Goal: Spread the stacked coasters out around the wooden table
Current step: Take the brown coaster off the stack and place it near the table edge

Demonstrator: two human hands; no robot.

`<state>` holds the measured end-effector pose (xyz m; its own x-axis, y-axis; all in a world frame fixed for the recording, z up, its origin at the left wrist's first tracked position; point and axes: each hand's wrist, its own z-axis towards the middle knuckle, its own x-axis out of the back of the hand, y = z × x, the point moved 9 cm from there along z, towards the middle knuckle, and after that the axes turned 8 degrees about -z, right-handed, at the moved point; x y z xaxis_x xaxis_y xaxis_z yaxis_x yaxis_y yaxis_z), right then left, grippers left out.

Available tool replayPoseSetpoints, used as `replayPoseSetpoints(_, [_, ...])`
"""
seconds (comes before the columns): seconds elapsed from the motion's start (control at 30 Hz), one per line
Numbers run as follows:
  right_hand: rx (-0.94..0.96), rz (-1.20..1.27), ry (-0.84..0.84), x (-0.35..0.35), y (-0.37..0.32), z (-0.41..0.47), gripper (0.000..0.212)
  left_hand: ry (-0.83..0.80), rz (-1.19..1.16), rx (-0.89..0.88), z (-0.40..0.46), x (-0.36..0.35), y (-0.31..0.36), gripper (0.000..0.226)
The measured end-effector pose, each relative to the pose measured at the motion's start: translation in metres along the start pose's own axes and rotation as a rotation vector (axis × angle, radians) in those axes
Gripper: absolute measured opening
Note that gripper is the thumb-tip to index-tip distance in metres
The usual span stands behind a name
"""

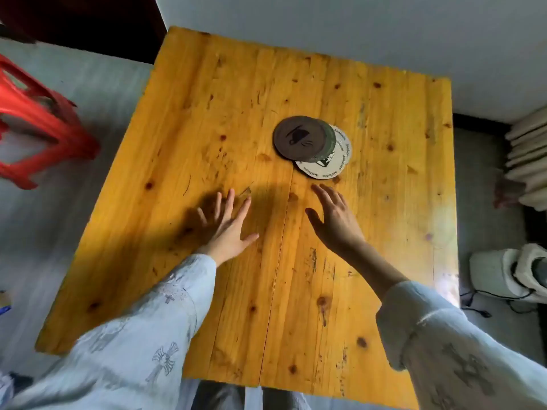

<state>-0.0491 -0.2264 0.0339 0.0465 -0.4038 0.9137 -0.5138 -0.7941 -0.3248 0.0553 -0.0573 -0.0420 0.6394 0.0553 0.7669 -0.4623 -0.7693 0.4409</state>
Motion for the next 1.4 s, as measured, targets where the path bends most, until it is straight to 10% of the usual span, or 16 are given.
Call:
replayPoseSetpoints(0.73, [0.089,-0.435,0.007,-0.021,-0.010,0.143,0.045,-0.023,0.168,-0.010,0.021,-0.002,-0.009,0.101])
replayPoseSetpoints(1.4, [0.284,-0.232,-0.037,-0.090,-0.035,-0.080,0.041,-0.006,0.140,0.003,0.028,-0.007,-0.019,0.096])
